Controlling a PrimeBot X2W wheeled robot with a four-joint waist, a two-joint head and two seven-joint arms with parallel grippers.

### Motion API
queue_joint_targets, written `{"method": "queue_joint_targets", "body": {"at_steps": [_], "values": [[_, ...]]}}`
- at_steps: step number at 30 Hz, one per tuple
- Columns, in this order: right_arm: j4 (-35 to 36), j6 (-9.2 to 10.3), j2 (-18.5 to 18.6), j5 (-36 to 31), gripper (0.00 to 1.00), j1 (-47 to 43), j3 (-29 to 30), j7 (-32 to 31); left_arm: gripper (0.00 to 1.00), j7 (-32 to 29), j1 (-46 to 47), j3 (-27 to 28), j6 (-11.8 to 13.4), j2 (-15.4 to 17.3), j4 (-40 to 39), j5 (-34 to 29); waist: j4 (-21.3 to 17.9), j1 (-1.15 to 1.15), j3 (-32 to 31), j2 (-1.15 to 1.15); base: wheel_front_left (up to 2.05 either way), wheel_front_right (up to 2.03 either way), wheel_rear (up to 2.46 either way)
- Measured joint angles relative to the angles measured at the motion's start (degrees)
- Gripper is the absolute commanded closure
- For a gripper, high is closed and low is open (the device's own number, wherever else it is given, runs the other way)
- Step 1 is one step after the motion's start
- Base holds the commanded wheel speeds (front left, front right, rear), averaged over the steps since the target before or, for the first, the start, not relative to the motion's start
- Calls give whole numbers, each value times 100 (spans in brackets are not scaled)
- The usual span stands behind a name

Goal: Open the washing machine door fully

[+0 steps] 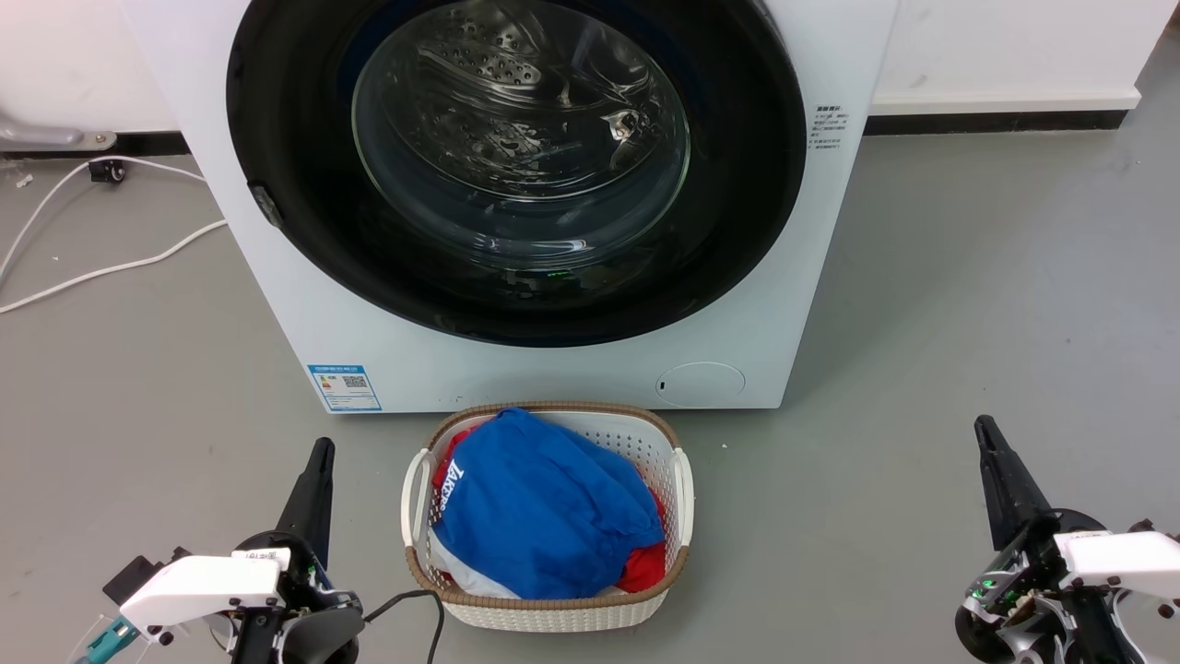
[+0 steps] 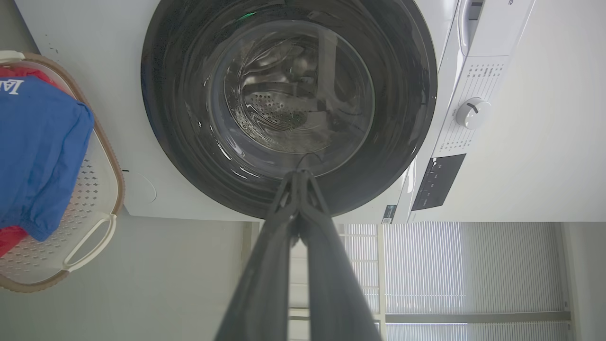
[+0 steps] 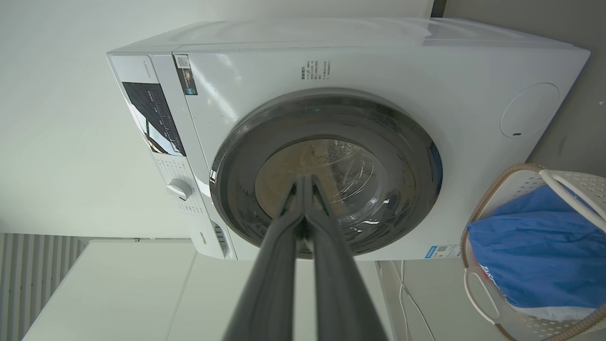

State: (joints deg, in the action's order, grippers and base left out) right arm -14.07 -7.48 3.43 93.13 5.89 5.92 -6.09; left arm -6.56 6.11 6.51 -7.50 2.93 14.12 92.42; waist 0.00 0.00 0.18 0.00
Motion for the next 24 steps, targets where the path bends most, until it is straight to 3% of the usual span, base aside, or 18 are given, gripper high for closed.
{"method": "queue_joint_targets", "body": {"at_steps": [21,22,24], "values": [[-1,0,-8,-26,100,1,15,-7,100,0,0,0,0,0,0,0,0,0,0,0,0,0,0],[-5,0,-9,-25,0,0,15,-7,0,0,-1,-2,0,0,5,0,0,0,0,0,0,0,0],[-92,0,-14,-25,0,-61,9,-1,0,3,-58,-16,1,-5,93,0,0,0,0,0,0,0,0]]}}
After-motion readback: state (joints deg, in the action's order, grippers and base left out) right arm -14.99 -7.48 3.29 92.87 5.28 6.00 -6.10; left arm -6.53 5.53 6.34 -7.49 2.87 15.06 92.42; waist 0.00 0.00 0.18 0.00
